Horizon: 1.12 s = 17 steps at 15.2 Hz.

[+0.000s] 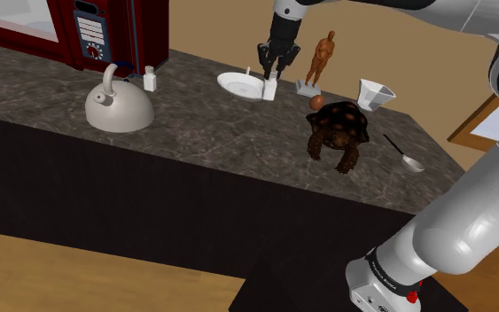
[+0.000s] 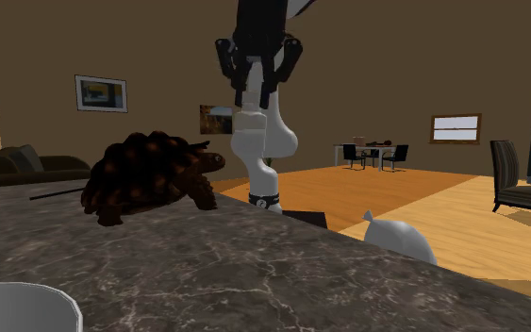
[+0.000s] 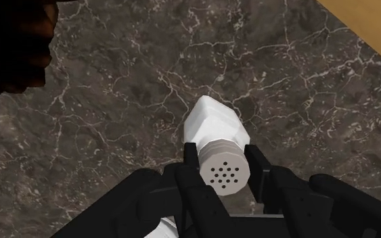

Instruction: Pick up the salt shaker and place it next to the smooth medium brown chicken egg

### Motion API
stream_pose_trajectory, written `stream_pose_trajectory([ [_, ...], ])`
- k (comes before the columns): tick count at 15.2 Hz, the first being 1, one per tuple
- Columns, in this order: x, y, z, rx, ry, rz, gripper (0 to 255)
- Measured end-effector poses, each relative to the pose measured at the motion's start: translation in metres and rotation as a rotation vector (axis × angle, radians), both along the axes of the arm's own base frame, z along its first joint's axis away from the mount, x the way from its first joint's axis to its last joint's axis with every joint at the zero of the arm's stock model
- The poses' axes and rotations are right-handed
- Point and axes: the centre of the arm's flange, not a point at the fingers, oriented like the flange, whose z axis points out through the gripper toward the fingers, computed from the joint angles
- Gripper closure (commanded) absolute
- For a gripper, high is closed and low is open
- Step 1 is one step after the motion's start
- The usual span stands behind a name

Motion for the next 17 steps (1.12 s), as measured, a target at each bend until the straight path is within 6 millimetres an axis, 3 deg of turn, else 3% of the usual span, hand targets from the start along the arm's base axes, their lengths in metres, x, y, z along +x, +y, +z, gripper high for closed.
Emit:
stream_pose_trajectory([
  [17, 0.011, -0.226, 0.005, 0.0, 0.001, 0.0, 255],
])
